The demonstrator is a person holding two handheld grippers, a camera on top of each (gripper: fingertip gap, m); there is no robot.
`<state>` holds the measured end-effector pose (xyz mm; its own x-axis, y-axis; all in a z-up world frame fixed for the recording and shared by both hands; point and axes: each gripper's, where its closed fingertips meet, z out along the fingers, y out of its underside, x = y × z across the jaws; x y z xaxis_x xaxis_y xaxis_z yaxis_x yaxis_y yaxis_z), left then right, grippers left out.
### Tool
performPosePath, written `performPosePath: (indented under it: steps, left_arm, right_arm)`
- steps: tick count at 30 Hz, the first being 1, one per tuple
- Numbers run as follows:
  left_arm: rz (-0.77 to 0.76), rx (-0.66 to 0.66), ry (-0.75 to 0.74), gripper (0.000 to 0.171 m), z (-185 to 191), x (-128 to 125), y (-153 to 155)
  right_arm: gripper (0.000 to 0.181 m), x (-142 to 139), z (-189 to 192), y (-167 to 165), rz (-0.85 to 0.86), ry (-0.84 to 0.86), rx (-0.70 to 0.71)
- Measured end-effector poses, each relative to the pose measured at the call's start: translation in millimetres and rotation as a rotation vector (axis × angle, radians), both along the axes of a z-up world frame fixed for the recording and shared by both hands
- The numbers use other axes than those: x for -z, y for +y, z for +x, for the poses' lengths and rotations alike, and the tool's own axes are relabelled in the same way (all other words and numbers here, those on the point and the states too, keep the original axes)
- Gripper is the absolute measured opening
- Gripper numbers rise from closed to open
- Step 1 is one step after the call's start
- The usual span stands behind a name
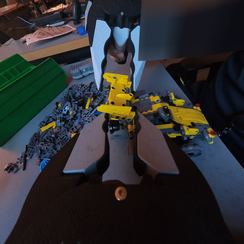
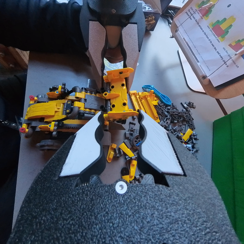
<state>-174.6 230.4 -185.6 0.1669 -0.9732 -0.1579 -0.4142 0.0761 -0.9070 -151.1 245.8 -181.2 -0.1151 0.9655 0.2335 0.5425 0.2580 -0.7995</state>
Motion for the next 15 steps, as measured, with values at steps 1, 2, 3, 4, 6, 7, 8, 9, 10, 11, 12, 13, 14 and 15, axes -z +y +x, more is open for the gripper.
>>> performPosePath:
  steps: [1,2,3,4,6,7,8,9,10,11,12,13,14,15]
  left_arm:
    - [0.0,-0.001,0.0,0.035,0,0,0]
    - [-0.005,0.0,-0.002,0.035,0,0,0]
    - [-0.014,-0.003,-0.005,0.035,1,0,0]
    - [-0.042,-0.01,-0.011,0.036,1,0,1]
    - [-0.101,-0.024,-0.014,0.036,0,0,2]
    - [-0.091,-0.037,-0.009,0.038,-1,-1,4]
    - [-0.061,-0.058,-0.014,0.046,-3,-4,8]
    - [-0.042,-0.062,-0.026,0.05,-4,-7,9]
    - [-0.044,-0.054,-0.041,0.051,-4,-9,7]
    - [-0.061,-0.044,-0.056,0.054,-4,-11,6]
    - [-0.078,-0.036,-0.063,0.057,-3,-12,5]
    - [-0.085,-0.03,-0.062,0.057,-2,-12,5]
    - [-0.085,-0.026,-0.06,0.057,-1,-11,5]
    - [-0.084,-0.024,-0.056,0.057,0,-11,5]
  right_arm:
    - [0.051,0,0,0,-0.003,0.003,0.0]
    - [0.051,0,0,0,-0.009,0.004,-0.002]
    - [0.051,0,0,0,-0.013,0.003,-0.001]
    - [0.051,0,0,1,-0.015,0.005,0.003]
    - [0.051,1,0,2,-0.064,0.009,0.012]
    - [0.052,2,0,3,-0.074,0.018,0.015]
    - [0.052,2,0,3,-0.078,0.022,0.015]
    - [0.052,2,1,3,-0.085,0.019,0.015]
    - [0.052,2,1,3,-0.086,0.017,0.016]
    - [0.052,2,0,3,-0.085,0.014,0.016]
    - [0.052,2,0,3,-0.083,0.011,0.016]
    - [0.052,2,0,3,-0.082,0.006,0.015]
    - [0.052,2,0,4,-0.082,-0.003,0.013]
    - [0.052,3,0,4,-0.081,-0.012,0.01]
